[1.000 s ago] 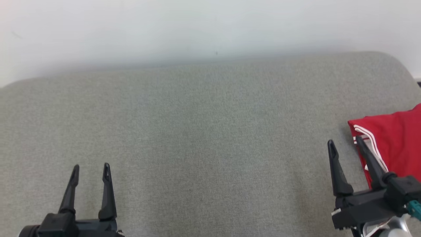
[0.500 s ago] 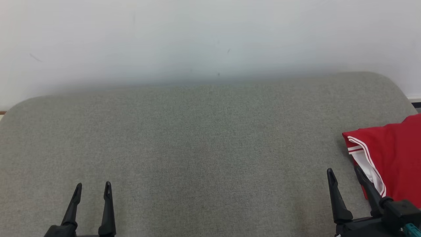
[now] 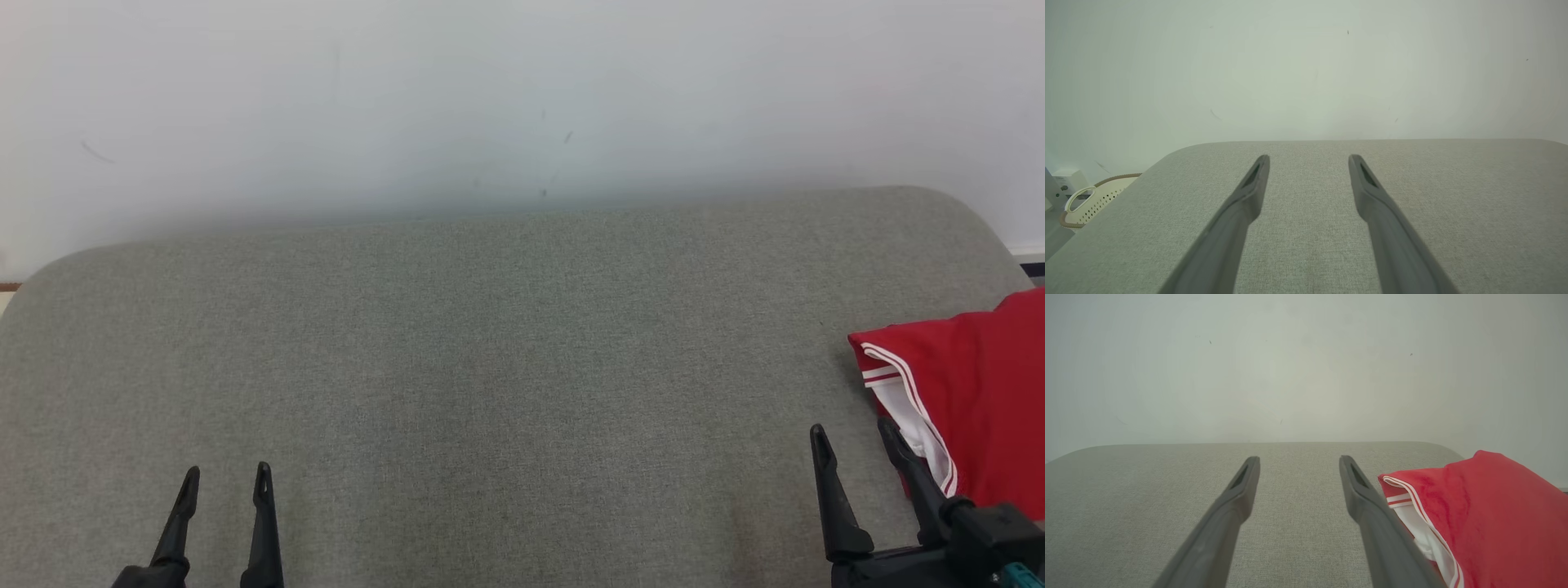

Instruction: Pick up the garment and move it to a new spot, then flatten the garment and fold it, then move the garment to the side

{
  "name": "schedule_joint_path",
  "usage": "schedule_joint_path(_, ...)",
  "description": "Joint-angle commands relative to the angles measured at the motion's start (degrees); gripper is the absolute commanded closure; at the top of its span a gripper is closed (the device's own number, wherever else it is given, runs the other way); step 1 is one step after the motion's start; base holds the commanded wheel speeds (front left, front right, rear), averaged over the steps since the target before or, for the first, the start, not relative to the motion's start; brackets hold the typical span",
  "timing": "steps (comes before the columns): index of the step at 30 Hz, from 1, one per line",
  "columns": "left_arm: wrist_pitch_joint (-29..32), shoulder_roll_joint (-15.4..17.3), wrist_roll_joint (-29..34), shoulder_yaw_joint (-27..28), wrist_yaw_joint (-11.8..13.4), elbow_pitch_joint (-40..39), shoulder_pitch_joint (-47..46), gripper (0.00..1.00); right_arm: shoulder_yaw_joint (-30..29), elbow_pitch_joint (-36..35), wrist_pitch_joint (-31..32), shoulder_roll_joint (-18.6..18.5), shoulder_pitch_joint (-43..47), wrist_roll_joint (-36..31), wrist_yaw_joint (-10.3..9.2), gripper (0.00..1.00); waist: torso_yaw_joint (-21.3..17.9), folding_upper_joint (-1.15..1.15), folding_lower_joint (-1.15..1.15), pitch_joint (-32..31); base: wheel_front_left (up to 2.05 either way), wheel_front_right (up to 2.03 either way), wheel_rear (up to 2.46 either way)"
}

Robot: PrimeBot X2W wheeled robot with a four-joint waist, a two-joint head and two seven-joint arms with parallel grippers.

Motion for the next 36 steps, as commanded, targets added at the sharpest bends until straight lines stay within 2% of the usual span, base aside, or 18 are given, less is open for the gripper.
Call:
schedule_joint_path(1,-0.2,0.2,-0.3,0.0,0.2,0.2,0.4,0.0,0.2,-0.2,0.0,0.2,0.2,-0.3,-0.05,0.0,0.0,0.0,0.0,0.0,0.0,0.0,0.0)
schedule_joint_path(20,-0.2,0.6,-0.6,-0.3,0.7,1.0,0.3,0.0,0.6,-0.3,-0.2,0.4,-0.5,0.7,-0.05,0.0,0.3,0.0,0.0,0.0,0.0,0.0,0.0)
schedule_joint_path(21,0.0,0.0,-0.4,-0.4,0.5,0.9,0.0,1.0,0.6,0.0,0.0,0.3,-0.1,0.6,0.01,1.0,0.3,0.0,0.0,0.0,0.0,0.0,0.0)
schedule_joint_path(23,0.1,-0.4,-1.0,-0.5,0.4,1.2,0.3,1.0,0.6,0.6,-0.1,0.4,0.1,1.2,0.01,1.0,0.3,0.0,0.0,0.0,0.0,0.0,0.0)
schedule_joint_path(26,0.1,-1.0,-4.5,-0.6,-0.3,1.6,-0.1,1.0,-0.5,1.7,0.7,0.3,-0.5,5.5,0.01,1.0,0.3,0.0,0.0,0.1,0.0,0.0,0.0)
schedule_joint_path(36,0.0,-2.7,-15.6,-2.0,-4.2,6.8,-3.7,1.0,-4.1,7.6,3.8,-1.2,-3.9,18.0,0.01,1.0,0.3,0.0,0.0,0.2,0.0,0.0,0.0)
